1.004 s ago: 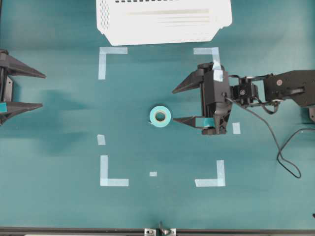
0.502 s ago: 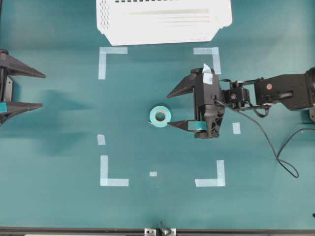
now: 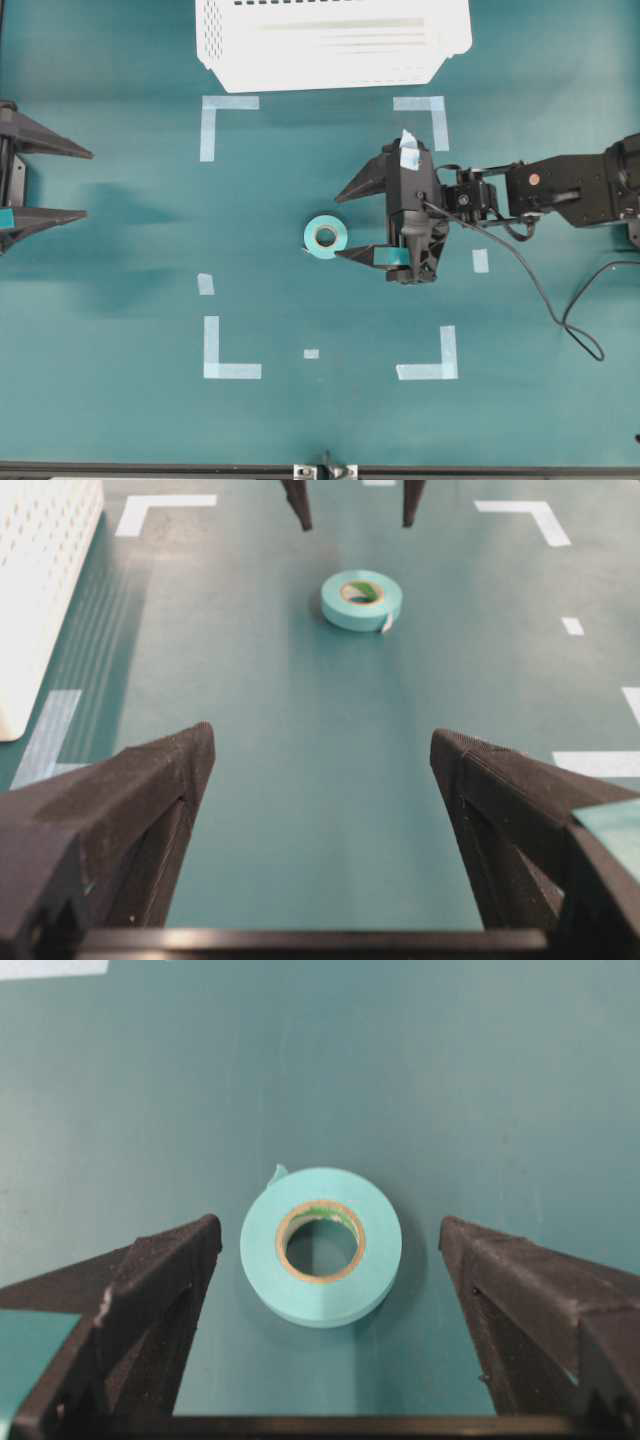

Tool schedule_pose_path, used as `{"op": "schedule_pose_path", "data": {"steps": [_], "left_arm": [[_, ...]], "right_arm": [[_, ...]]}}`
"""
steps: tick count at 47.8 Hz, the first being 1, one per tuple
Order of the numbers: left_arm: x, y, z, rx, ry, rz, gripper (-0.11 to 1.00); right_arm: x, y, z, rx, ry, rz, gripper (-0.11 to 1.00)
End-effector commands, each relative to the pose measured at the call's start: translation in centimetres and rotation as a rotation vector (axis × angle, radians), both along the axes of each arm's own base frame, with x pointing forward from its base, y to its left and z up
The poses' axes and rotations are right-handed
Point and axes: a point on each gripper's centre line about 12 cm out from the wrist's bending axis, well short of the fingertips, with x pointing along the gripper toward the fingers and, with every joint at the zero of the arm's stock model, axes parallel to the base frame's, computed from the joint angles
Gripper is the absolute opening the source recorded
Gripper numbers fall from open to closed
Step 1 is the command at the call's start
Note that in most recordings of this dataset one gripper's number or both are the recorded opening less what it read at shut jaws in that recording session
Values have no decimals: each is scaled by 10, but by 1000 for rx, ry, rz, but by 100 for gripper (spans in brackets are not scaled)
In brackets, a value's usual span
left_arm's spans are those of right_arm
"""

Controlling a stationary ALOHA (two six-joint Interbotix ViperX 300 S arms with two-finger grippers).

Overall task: Put the tape in the middle into the white basket.
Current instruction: 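Lower the right gripper and close it on the tape roll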

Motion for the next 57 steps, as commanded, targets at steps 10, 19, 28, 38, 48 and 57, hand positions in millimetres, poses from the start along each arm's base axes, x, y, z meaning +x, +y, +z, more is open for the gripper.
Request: {"op": "schedule_pose_path", "data": {"steps": [10, 19, 28, 38, 48, 57], "left_arm": [[1, 0, 5, 0, -11, 3, 45], [1, 0, 5, 0, -11, 3, 45], [1, 0, 5, 0, -9, 3, 45], [1, 0, 5, 0, -11, 3, 45], [1, 0, 5, 0, -11, 3, 45], [1, 0, 5, 0, -11, 3, 45]], "right_arm": [[12, 5, 2, 31, -19, -7, 97], [15, 7, 0, 32, -19, -2, 97], [17, 8, -4, 34, -8, -2, 97], [21, 8, -9, 43, 2, -8, 97], [23, 8, -14, 48, 10, -12, 97], [24, 9, -17, 58, 17, -18, 97]]}}
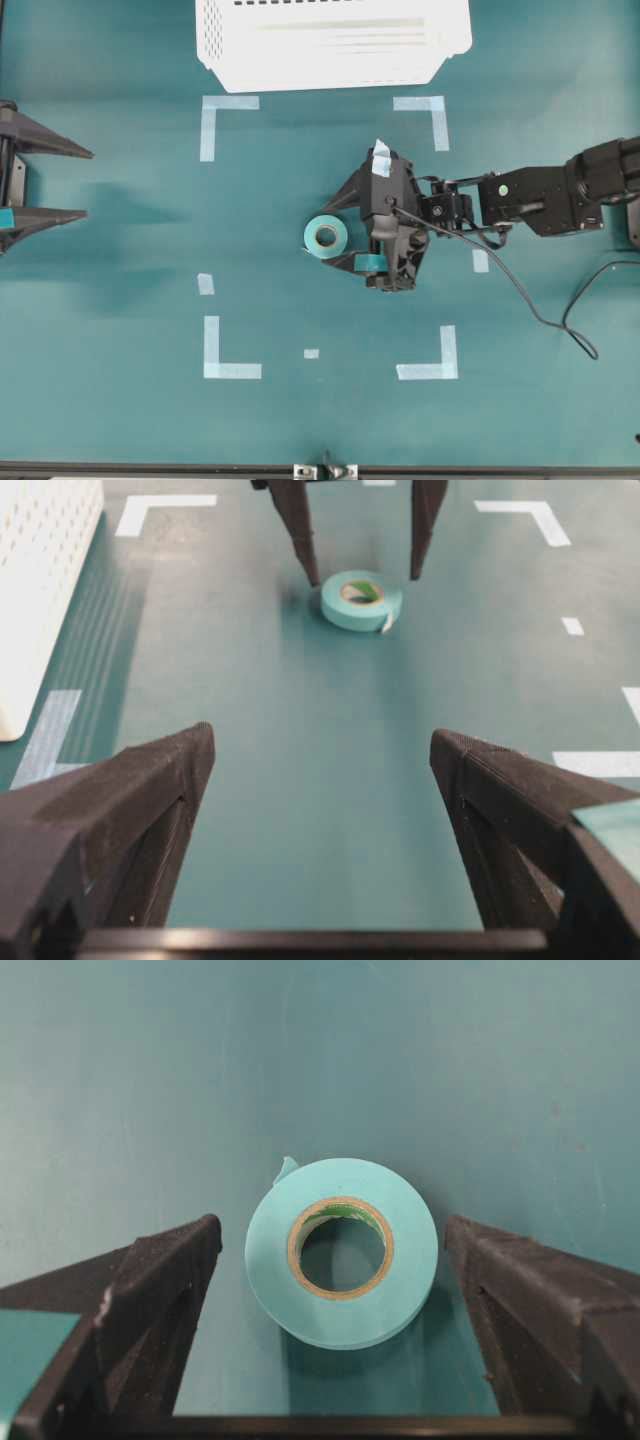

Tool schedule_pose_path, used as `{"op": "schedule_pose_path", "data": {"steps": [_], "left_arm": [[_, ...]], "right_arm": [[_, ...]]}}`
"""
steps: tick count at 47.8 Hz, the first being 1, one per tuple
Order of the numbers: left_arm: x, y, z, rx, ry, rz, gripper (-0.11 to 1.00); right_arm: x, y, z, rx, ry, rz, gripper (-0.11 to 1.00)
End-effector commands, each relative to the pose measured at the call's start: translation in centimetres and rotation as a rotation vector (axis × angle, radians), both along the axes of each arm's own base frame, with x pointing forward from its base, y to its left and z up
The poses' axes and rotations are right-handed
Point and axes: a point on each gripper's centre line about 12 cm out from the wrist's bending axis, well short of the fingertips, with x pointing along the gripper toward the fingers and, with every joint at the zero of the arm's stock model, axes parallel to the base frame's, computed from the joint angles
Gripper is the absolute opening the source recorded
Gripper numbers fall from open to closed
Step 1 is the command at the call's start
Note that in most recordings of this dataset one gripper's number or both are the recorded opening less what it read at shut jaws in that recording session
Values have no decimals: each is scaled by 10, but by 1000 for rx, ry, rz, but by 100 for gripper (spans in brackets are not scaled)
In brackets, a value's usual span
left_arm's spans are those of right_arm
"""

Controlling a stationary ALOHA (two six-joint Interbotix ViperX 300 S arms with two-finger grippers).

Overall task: Put the tape in the middle into the white basket.
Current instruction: 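Lower the right gripper and close it on the tape roll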

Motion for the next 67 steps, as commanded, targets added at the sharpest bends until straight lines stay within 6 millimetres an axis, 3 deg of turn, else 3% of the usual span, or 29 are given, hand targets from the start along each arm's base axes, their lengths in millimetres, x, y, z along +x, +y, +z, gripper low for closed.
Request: {"op": "schedule_pose_path", "data": {"steps": [1, 67], "left_arm": [[1, 0, 5, 0, -11, 3, 45], [1, 0, 5, 1, -12, 3, 45]], "right_arm": [[6, 2, 9, 2, -31, 5, 97], [15, 2, -8, 27, -4, -15, 97]]}}
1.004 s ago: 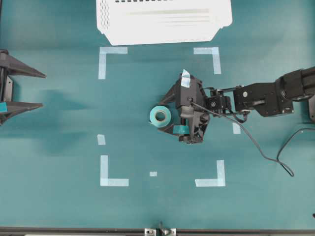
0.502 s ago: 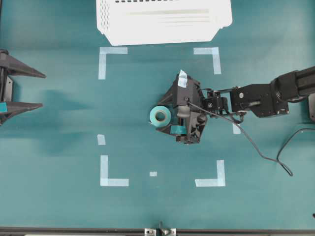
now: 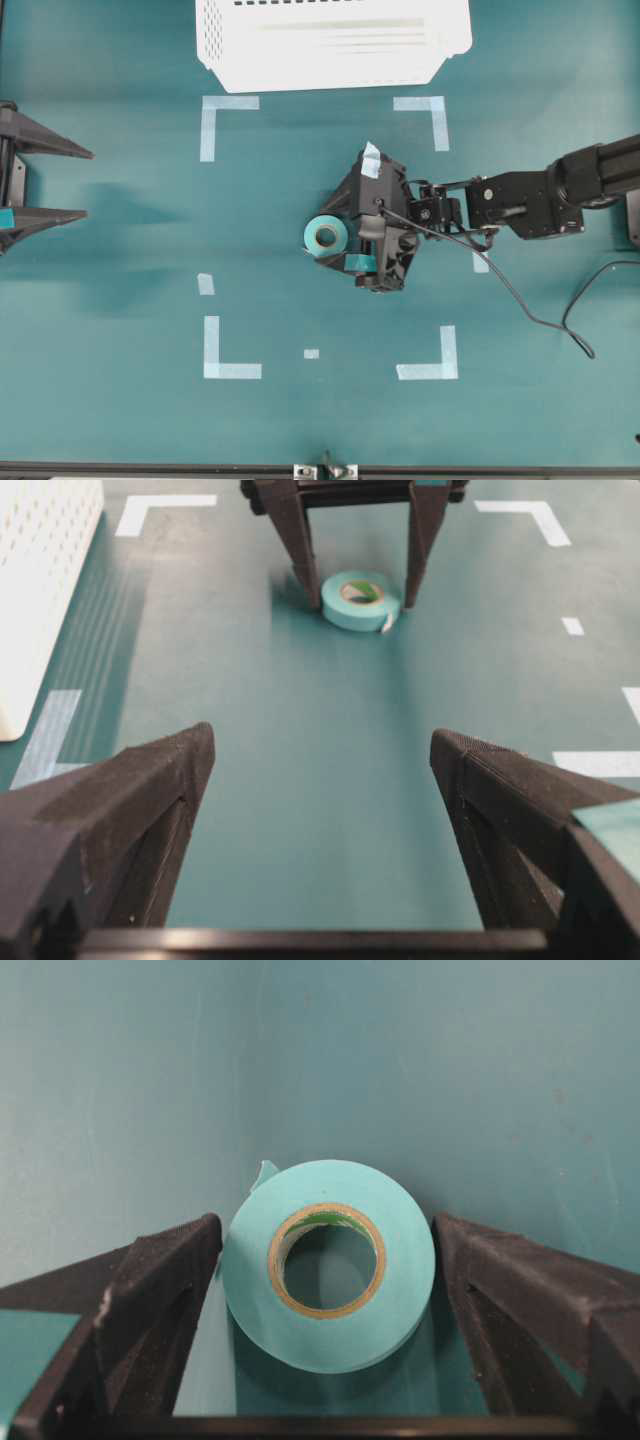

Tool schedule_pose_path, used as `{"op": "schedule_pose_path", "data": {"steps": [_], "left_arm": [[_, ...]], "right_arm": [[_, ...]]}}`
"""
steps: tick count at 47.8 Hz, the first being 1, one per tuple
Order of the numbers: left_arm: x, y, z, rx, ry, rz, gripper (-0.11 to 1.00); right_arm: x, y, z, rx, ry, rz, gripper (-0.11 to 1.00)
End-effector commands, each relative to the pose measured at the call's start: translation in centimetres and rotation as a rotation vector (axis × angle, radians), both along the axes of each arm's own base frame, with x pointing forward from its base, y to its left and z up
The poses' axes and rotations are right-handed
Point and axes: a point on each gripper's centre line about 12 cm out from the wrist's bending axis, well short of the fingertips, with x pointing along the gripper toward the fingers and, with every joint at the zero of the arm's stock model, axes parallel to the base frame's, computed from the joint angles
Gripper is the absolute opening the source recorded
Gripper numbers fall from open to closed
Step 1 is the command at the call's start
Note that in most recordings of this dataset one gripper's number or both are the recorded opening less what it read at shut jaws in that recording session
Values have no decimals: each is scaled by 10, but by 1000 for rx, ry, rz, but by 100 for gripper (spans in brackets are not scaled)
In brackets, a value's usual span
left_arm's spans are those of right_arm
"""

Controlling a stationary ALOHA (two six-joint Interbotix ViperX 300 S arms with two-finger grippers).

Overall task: Put the tape in the middle into the white basket.
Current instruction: 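Lower the right gripper and close it on the tape roll, then lift the tape roll and carry it toward the white basket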

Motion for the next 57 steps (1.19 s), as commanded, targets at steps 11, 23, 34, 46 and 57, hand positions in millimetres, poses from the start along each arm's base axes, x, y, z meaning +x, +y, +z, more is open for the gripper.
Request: {"op": "schedule_pose_path", "data": {"steps": [11, 23, 34, 46, 57], "left_arm": [[1, 0, 5, -2, -11, 3, 45], [1, 0, 5, -2, -11, 3, 45], [1, 0, 5, -2, -11, 3, 45], [1, 0, 5, -2, -12, 3, 45], [1, 0, 5, -2, -11, 3, 45]], "right_arm": [[10, 3, 8, 5, -32, 3, 97], [10, 3, 7, 4, -20, 3, 96], [9, 3, 8, 1, -12, 5, 86], [8, 3, 17, 0, -6, 6, 65], [6, 3, 23, -1, -3, 7, 65]]}}
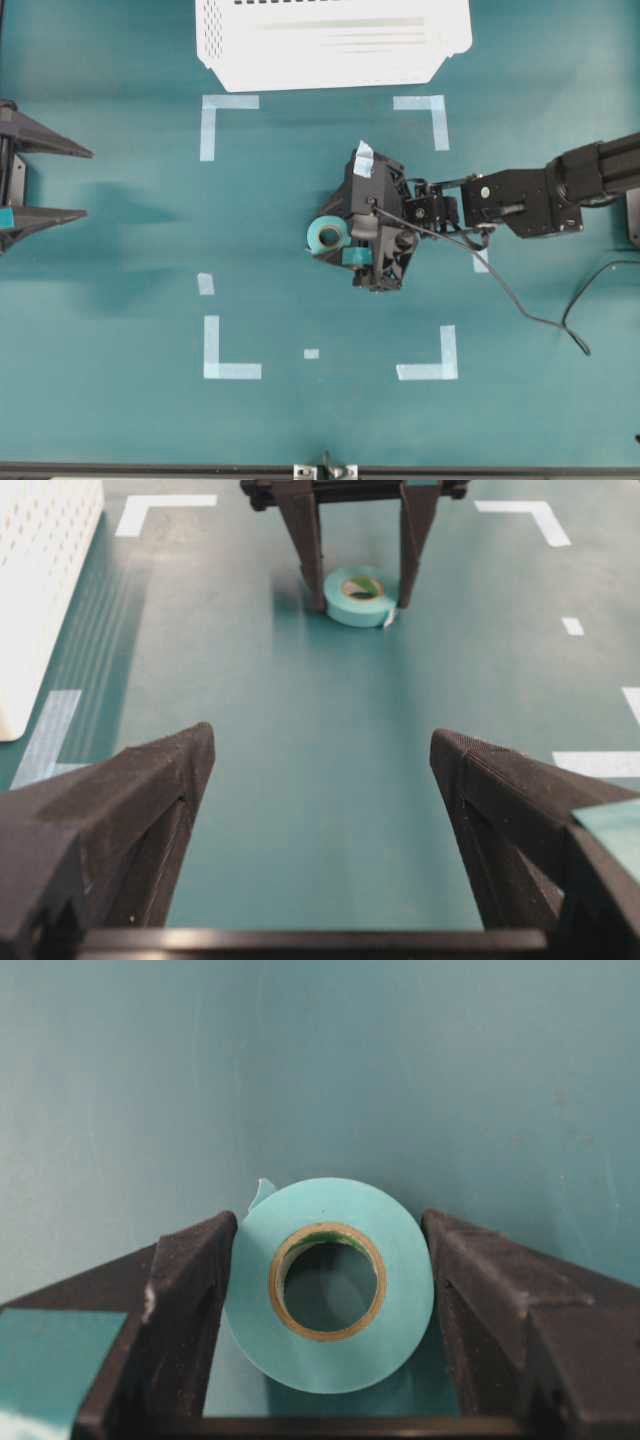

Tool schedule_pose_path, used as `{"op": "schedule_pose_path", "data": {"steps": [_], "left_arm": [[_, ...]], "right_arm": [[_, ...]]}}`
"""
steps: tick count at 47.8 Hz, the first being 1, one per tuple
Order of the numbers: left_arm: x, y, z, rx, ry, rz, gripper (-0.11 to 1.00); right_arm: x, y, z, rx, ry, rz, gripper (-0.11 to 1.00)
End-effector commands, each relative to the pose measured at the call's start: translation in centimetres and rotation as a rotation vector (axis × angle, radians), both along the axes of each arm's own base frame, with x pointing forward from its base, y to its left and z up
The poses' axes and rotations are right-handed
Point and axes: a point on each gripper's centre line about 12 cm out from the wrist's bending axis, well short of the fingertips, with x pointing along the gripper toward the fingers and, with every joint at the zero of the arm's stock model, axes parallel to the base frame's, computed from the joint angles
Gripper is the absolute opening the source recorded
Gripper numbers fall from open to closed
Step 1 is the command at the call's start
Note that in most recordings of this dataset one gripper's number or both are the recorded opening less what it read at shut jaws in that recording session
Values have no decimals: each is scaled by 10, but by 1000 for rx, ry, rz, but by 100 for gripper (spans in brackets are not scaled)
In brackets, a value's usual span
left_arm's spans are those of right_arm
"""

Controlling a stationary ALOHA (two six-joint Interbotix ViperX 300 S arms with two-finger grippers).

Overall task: Put the tape in the middle into the white basket.
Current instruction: 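Lift the tape roll and carry it toward the white basket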

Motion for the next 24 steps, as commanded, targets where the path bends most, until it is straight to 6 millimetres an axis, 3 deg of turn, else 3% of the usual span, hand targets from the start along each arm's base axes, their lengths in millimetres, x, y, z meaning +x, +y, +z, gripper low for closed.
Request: {"op": "schedule_pose_path", "data": {"steps": [1, 24], "left_arm": [[1, 0, 5, -2, -11, 3, 45], [1, 0, 5, -2, -11, 3, 45]], "right_arm": [[4, 2, 18, 3, -47, 6, 65], [1, 2, 66, 8, -115, 6, 65]]}}
